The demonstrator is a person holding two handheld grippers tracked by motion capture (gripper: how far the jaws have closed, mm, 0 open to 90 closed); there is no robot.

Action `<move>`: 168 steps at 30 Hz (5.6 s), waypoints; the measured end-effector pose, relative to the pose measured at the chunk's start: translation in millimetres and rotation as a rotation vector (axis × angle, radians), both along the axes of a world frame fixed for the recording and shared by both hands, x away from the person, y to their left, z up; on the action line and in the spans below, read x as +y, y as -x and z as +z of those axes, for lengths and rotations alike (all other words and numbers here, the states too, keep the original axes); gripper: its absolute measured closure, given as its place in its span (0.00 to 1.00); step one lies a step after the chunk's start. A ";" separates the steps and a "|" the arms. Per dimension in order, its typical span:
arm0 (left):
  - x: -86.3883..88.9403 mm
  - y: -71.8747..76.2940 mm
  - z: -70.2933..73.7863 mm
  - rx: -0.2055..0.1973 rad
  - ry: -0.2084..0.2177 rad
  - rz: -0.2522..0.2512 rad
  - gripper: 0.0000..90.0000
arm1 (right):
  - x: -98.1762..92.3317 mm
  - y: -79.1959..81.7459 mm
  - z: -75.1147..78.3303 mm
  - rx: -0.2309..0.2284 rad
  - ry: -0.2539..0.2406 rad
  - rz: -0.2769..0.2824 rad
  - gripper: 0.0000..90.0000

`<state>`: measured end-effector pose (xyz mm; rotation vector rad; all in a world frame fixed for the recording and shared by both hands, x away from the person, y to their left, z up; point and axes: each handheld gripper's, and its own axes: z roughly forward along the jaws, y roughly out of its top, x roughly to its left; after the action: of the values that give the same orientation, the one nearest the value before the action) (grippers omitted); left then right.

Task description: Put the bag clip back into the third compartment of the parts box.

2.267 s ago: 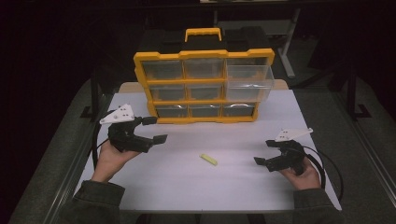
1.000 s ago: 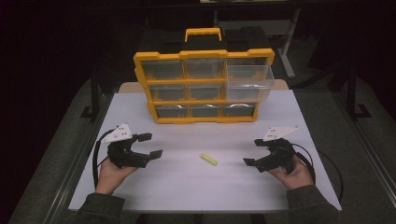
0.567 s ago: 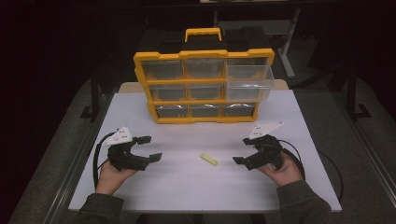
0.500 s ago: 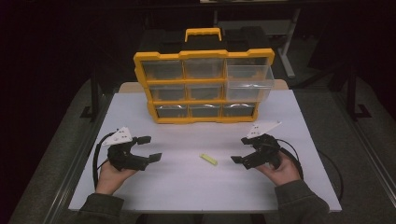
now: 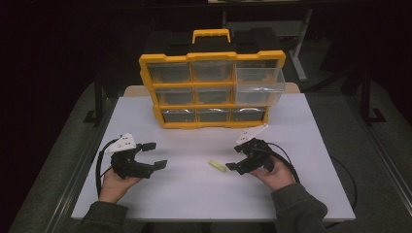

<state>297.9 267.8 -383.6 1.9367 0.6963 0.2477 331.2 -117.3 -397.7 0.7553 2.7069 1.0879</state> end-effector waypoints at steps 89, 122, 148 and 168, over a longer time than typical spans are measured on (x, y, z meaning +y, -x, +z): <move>-3.4 1.5 -12.8 0.000 -0.023 -0.013 0.21 | 30.7 -9.7 -3.3 0.066 0.049 0.191 0.85; -1.6 2.4 -11.0 -0.013 0.007 -0.006 0.22 | 31.2 -8.5 83.1 0.032 -0.013 0.327 0.85; 0.6 2.7 -10.1 -0.014 -0.002 -0.008 0.22 | 23.2 -11.3 151.4 0.025 -0.036 0.335 0.85; 0.9 3.7 -9.9 -0.008 0.004 -0.002 0.22 | 15.5 -17.1 197.5 -0.034 -0.041 0.341 0.85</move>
<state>294.2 268.7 -393.5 1.9321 0.6894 0.2522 348.4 -101.8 -200.2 0.2794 2.8591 1.2102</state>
